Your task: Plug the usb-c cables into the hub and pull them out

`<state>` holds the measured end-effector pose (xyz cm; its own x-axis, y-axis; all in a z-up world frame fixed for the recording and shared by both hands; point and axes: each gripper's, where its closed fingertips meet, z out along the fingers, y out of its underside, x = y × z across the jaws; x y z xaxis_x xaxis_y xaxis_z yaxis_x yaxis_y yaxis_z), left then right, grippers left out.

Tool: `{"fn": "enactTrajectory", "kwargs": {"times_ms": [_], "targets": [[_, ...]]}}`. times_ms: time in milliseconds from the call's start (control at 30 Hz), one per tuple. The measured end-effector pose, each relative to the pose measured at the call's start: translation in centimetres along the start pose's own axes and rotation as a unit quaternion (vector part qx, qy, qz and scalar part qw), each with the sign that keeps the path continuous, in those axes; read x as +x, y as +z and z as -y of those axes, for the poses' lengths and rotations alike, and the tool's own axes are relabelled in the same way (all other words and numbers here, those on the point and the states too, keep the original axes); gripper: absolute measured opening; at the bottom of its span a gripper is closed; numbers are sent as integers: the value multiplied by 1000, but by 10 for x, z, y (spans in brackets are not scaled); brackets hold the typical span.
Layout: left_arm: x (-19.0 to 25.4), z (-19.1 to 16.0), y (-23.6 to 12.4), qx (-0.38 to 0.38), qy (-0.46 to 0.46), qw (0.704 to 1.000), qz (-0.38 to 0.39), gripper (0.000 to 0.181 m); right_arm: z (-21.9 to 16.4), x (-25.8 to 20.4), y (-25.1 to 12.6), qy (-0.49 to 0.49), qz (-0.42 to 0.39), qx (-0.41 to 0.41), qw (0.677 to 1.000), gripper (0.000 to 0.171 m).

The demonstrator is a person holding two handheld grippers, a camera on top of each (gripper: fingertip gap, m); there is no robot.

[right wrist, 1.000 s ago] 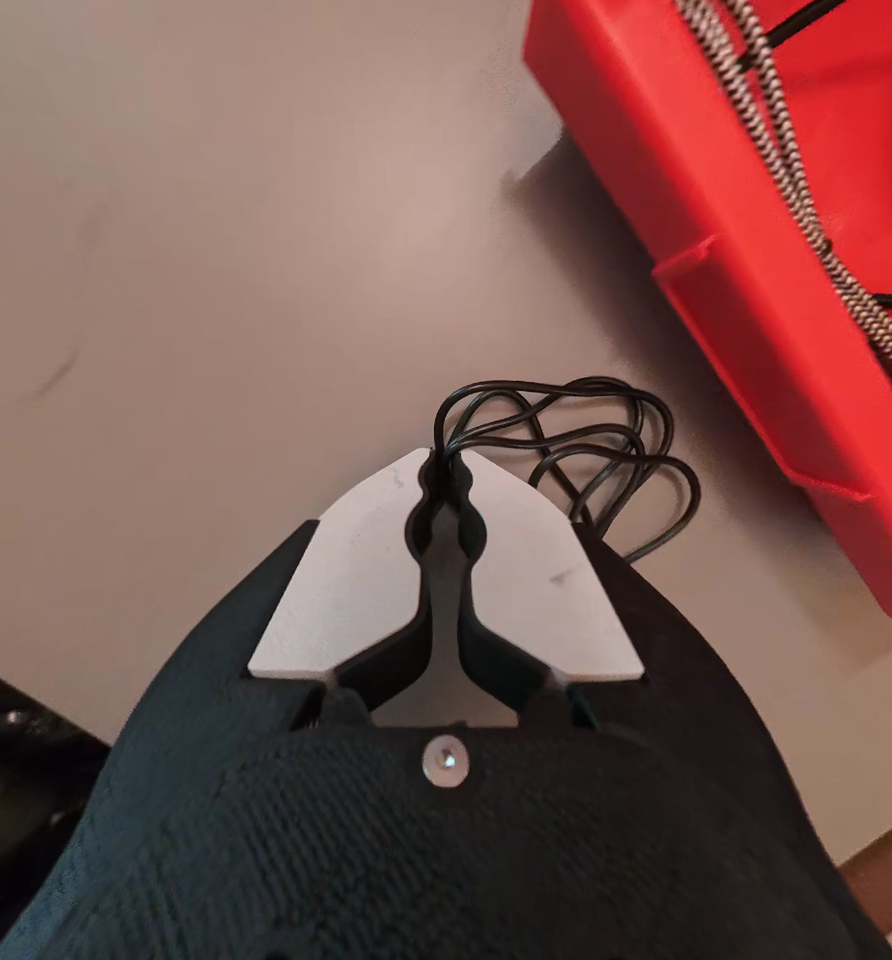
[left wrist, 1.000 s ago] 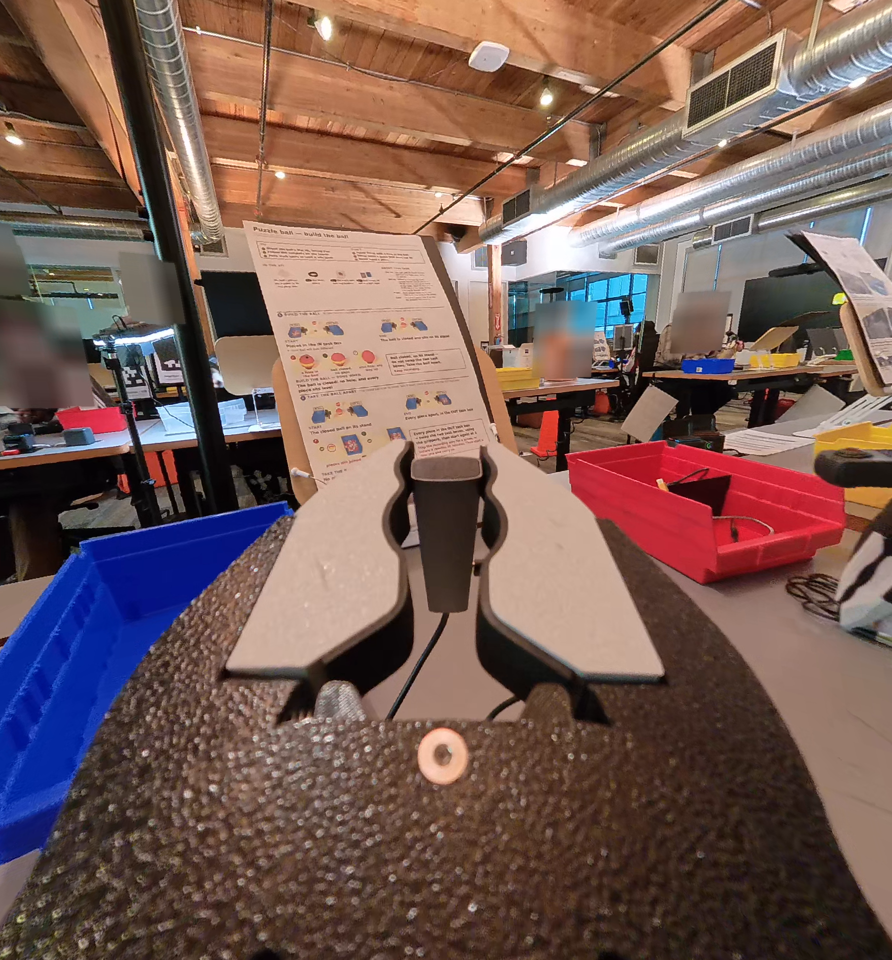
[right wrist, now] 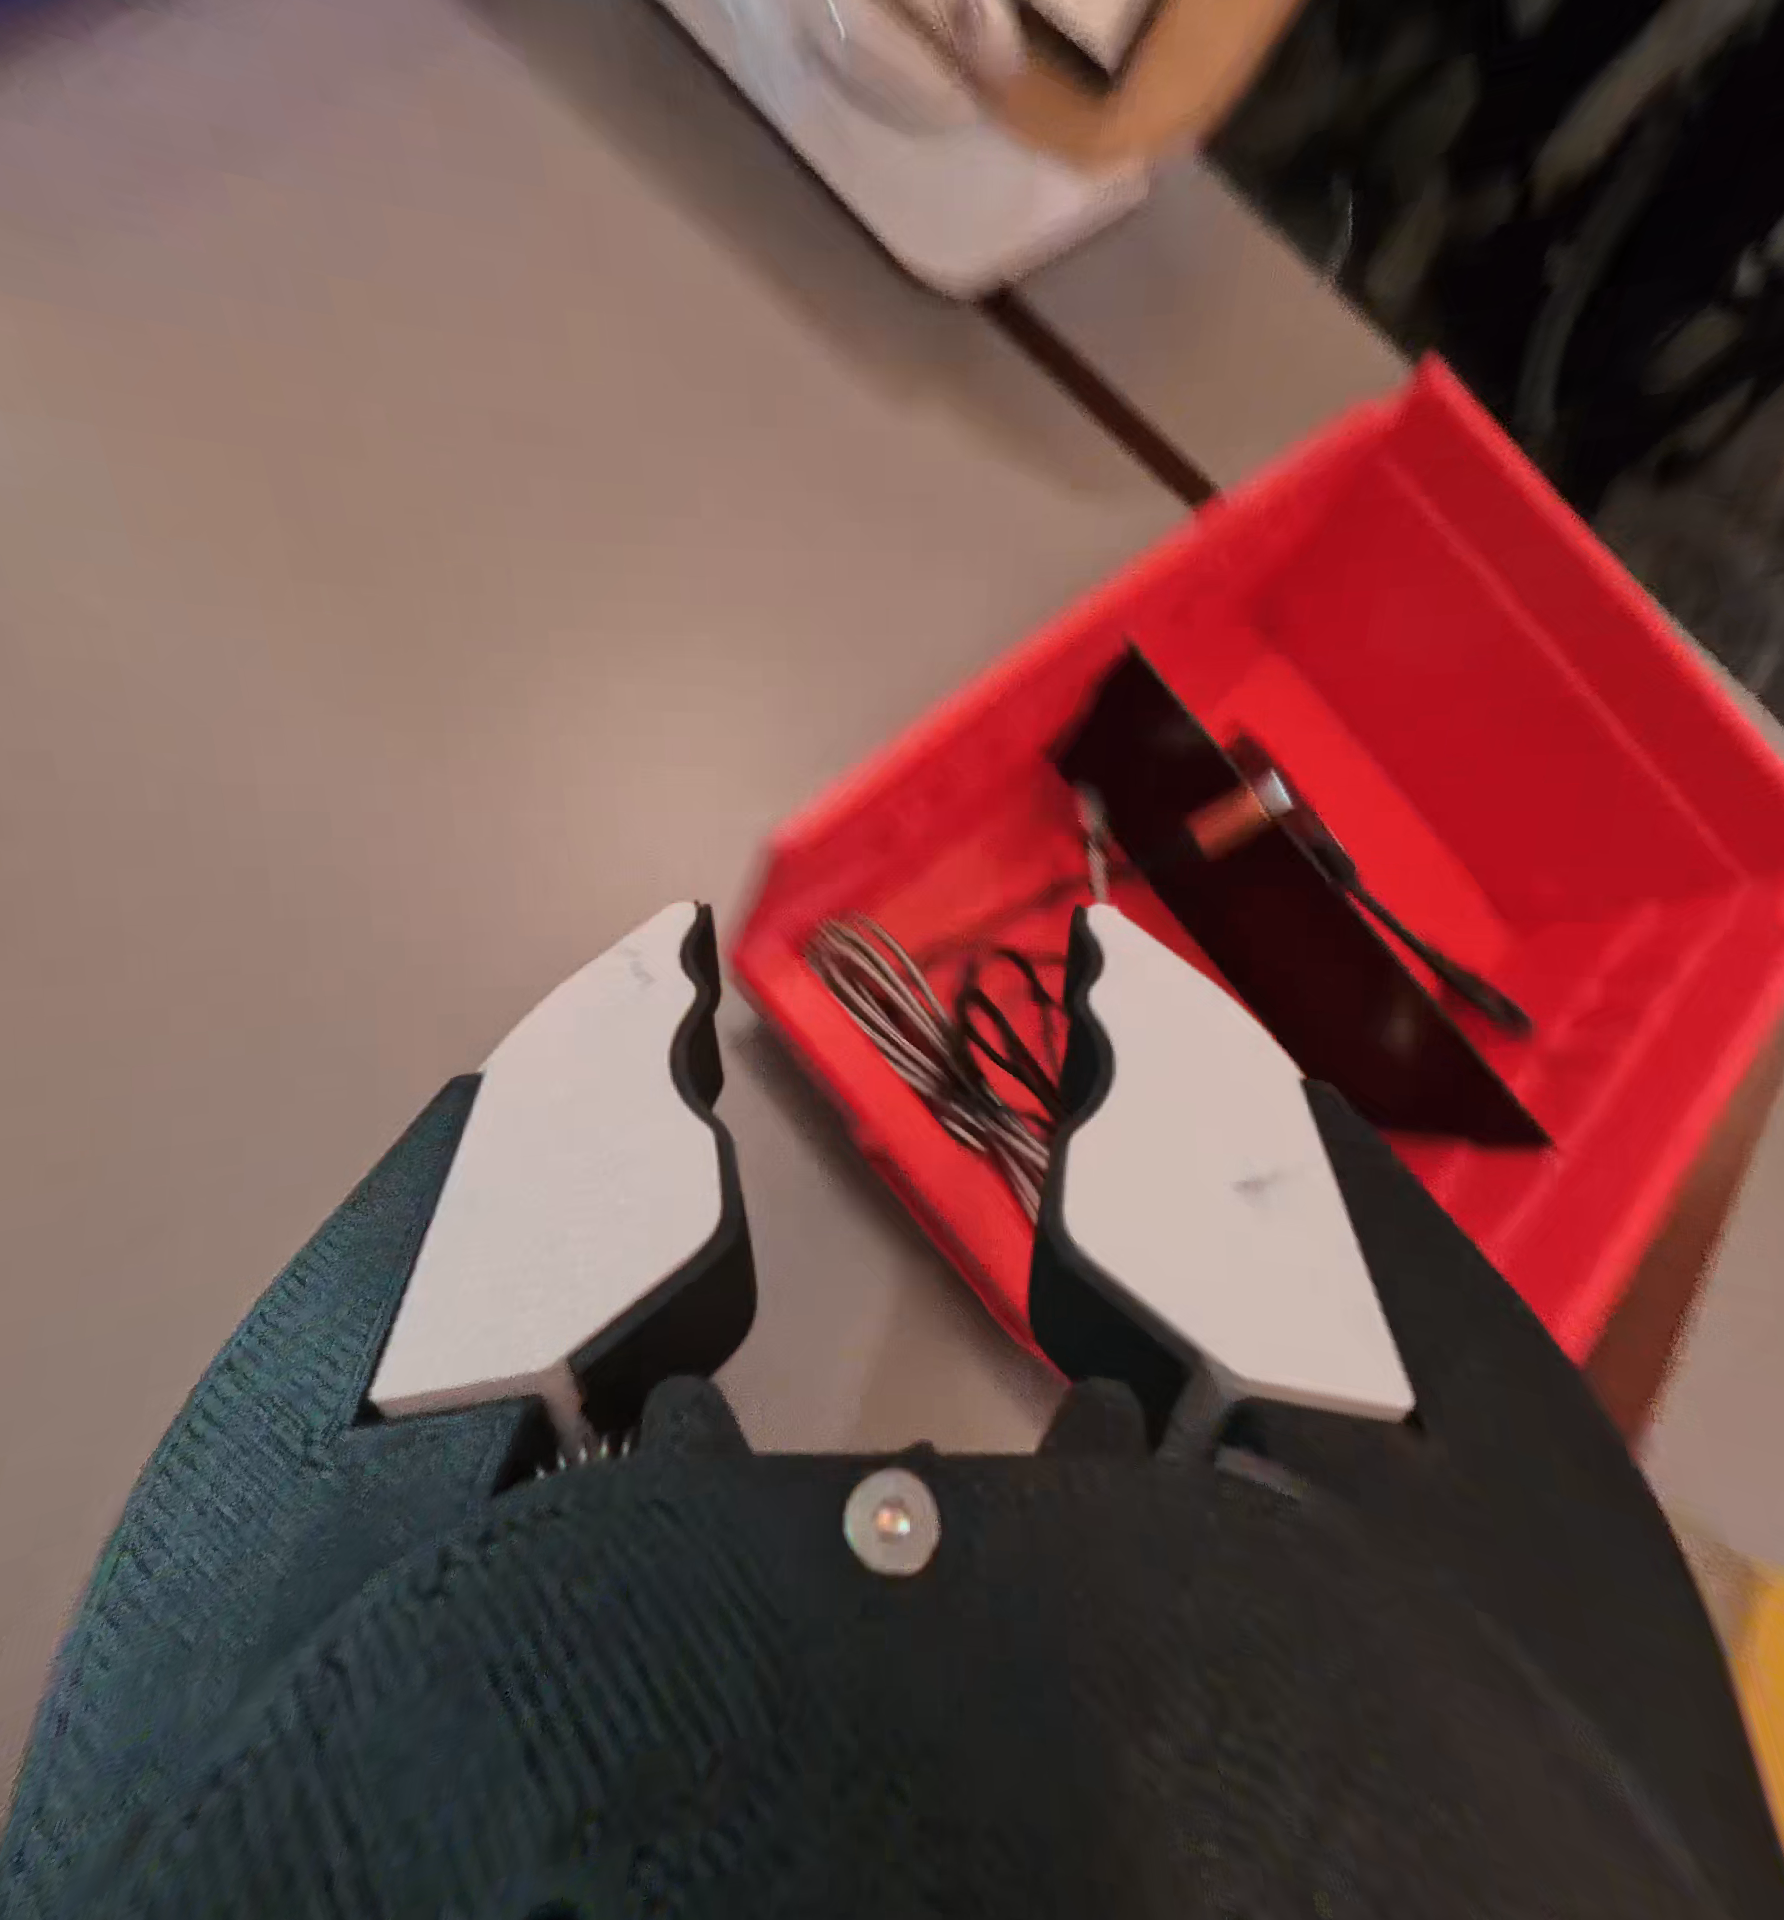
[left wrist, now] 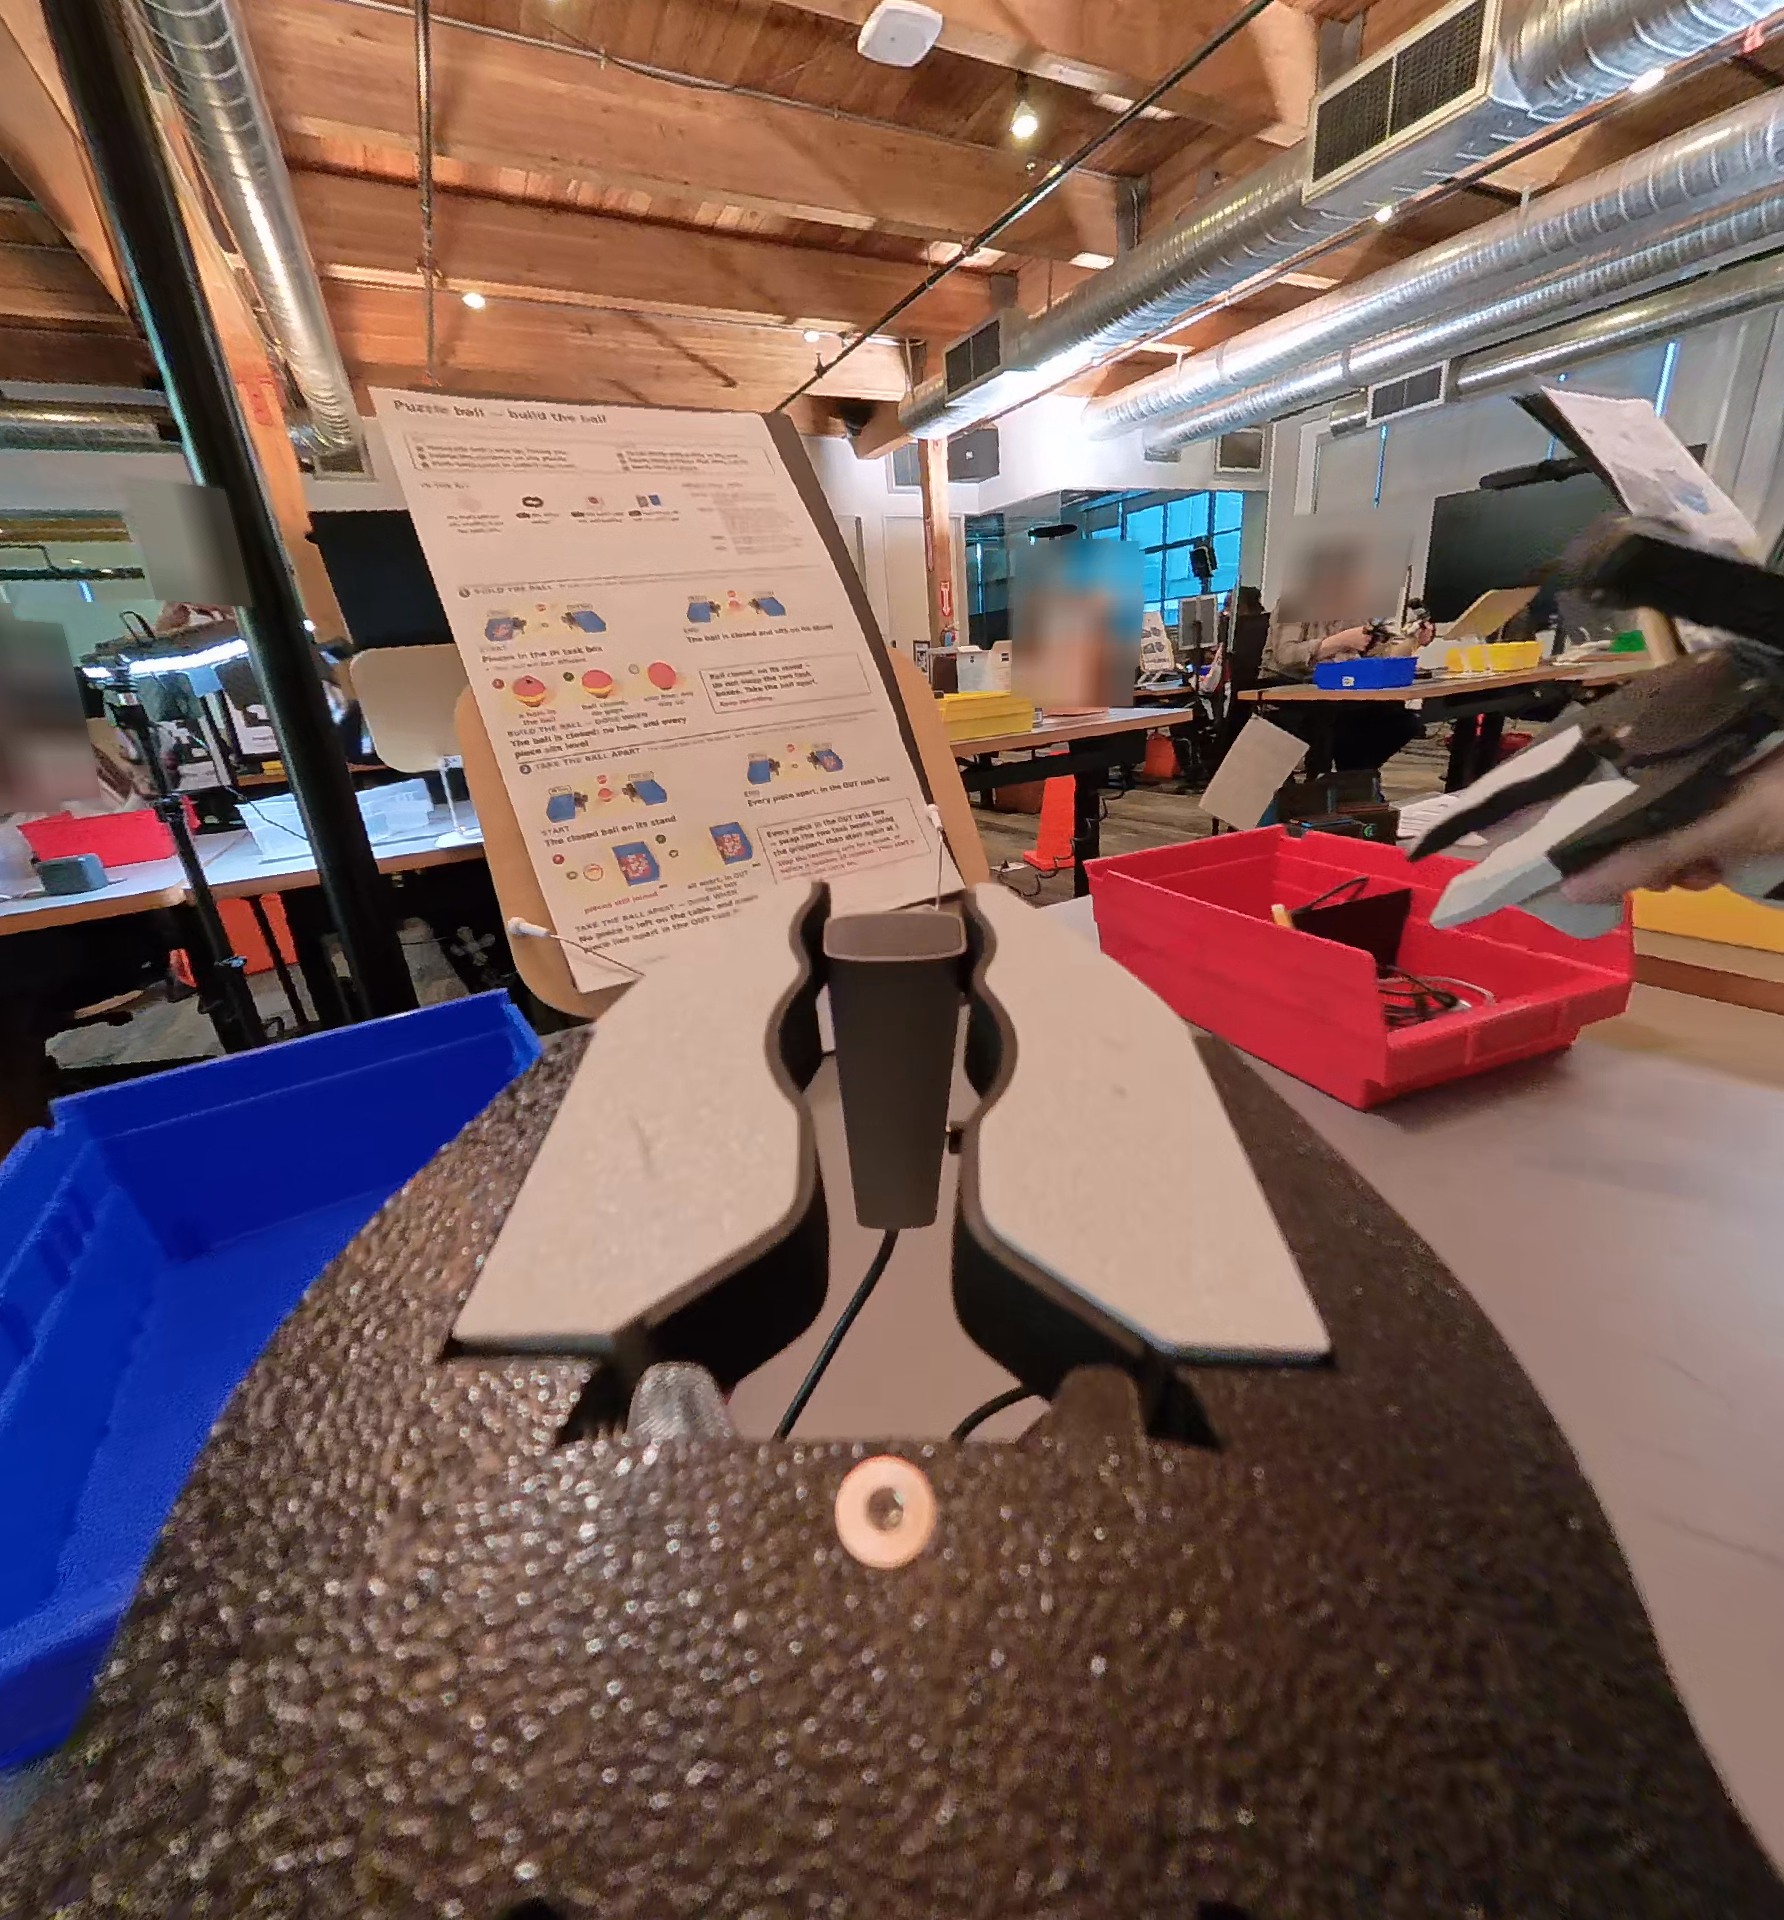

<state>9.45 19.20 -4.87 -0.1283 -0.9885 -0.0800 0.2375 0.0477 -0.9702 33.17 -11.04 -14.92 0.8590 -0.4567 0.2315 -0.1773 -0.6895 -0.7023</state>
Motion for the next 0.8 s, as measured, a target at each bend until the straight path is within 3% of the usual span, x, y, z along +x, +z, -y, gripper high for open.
{"fn": "enactTrajectory", "kwargs": {"times_ms": [67,167,300,367,433,467,533,600,633,733,800], "targets": [[3,-6,3,-5,-5,1000,-7,23,37,-50,-7,-10,33,106,994,58],[15,-17,9,-14,-13,999,-31,23,84,-144,-18,-20,106,247,963,45],[41,-24,14,-10,-7,996,-85,23,113,-234,-2,70,245,304,918,40],[53,-21,13,0,-12,993,-117,23,116,-240,18,133,272,297,906,41],[58,-18,12,6,-19,991,-131,23,105,-254,28,197,370,239,876,54],[58,-16,11,9,-19,991,-134,23,101,-259,27,212,412,228,856,48],[59,-13,10,12,-25,989,-144,23,89,-258,28,180,413,252,857,35],[65,-9,8,23,-48,983,-175,23,84,-248,36,146,327,301,884,58],[71,-7,5,29,-63,977,-204,23,85,-251,34,121,319,325,882,66],[88,-2,-3,50,-107,952,-283,23,88,-282,15,52,391,358,846,66],[97,-2,-9,59,-122,936,-325,23,92,-292,1,29,422,390,818,53]]}}
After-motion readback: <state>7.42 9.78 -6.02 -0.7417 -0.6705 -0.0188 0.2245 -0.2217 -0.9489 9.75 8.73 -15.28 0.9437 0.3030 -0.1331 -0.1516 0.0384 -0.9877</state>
